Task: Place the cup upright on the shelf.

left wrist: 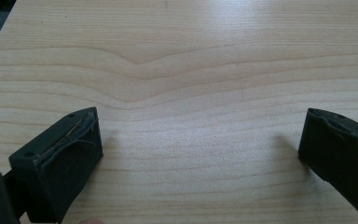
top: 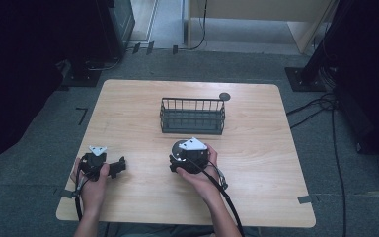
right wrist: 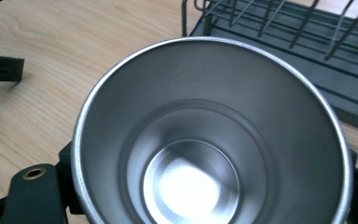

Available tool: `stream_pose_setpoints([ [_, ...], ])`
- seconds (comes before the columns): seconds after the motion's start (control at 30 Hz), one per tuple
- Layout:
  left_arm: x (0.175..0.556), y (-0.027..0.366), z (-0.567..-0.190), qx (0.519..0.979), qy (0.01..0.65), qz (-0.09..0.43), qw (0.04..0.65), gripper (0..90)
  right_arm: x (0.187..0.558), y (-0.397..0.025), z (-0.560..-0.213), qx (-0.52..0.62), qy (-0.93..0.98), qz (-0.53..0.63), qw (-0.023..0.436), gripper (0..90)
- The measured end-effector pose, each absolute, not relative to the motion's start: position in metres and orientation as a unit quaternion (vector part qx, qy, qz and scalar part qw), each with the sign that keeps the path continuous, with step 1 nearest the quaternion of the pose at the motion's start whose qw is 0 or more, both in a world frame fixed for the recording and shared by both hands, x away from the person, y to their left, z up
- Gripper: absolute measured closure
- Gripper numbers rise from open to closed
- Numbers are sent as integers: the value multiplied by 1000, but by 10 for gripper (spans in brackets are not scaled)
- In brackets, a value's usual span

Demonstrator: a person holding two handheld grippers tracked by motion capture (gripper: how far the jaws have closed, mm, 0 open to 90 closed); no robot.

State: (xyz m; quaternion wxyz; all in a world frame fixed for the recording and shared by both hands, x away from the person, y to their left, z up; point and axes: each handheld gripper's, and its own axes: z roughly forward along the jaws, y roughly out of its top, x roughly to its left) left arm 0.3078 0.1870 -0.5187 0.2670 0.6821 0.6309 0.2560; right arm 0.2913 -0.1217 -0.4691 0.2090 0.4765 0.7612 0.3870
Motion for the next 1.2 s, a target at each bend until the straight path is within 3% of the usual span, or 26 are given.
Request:
stream_pose_setpoints([
  [1.2,308,187,-519,681,631,256,268,0,318,-170,-421,505,721,400,255,183],
])
